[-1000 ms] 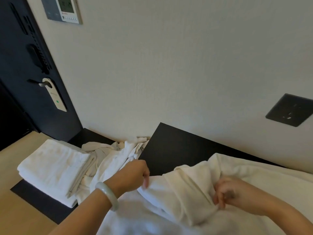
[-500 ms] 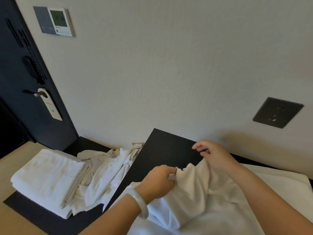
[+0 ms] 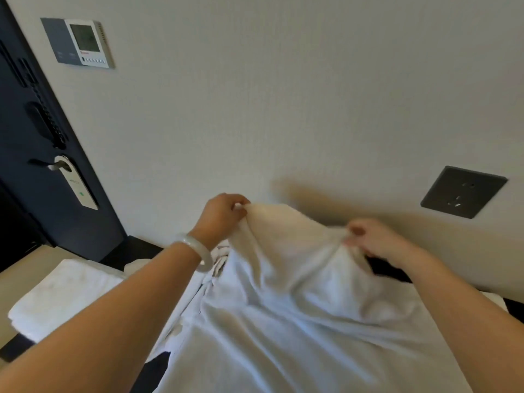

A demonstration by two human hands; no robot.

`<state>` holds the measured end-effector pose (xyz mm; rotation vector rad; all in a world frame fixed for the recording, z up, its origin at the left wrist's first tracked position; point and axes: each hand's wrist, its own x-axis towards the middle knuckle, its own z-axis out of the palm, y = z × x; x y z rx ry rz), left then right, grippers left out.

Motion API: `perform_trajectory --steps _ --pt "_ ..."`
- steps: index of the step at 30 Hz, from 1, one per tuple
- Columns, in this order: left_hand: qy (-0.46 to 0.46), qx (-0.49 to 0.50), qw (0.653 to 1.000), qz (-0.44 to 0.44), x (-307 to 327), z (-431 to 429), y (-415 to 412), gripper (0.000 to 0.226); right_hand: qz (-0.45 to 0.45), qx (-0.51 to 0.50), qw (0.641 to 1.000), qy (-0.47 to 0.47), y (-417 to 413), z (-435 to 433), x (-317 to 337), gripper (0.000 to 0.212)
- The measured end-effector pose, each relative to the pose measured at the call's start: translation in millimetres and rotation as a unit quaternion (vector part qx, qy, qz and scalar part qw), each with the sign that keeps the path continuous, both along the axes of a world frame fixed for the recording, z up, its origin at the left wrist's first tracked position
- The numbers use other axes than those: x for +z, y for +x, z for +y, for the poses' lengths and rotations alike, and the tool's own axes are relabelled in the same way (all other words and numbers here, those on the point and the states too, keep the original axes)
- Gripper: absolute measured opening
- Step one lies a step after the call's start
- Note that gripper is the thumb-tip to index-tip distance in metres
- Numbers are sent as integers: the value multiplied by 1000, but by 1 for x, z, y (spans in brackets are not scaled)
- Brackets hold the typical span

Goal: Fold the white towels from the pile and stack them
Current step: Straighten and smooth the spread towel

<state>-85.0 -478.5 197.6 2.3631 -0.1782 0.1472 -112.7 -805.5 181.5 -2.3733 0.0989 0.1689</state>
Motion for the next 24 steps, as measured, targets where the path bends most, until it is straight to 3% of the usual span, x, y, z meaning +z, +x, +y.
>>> perform_trajectory --steps 1,3,5,8,11,14,18,21,24 --pt "-34 19 999 9 2 0 7 19 -73 -86 993 44 4 -1 3 12" --pt "-113 49 990 64 1 0 17 31 -128 -134 982 42 0 2 5 33" --pt "-102 62 985 123 -9 3 19 48 -135 -82 986 -56 -21 16 -4 41" --pt "-7 56 980 190 -42 16 0 44 -172 2 979 -113 -72 39 -37 32" --pt "36 62 958 276 -79 36 -25 30 -85 47 971 -216 -111 51 -73 18" --pt "34 58 926 373 -93 48 -40 26 -12 27 944 -329 -117 47 -88 23" --pt "-60 49 921 382 -92 62 -44 32 -1 30 949 -313 -101 40 -86 17" --pt "-142 -1 904 402 -85 69 -48 23 -40 21 959 -280 -93 40 -83 15" --pt "-165 -8 886 434 -83 67 -45 18 -86 -27 975 -203 -90 41 -83 21"
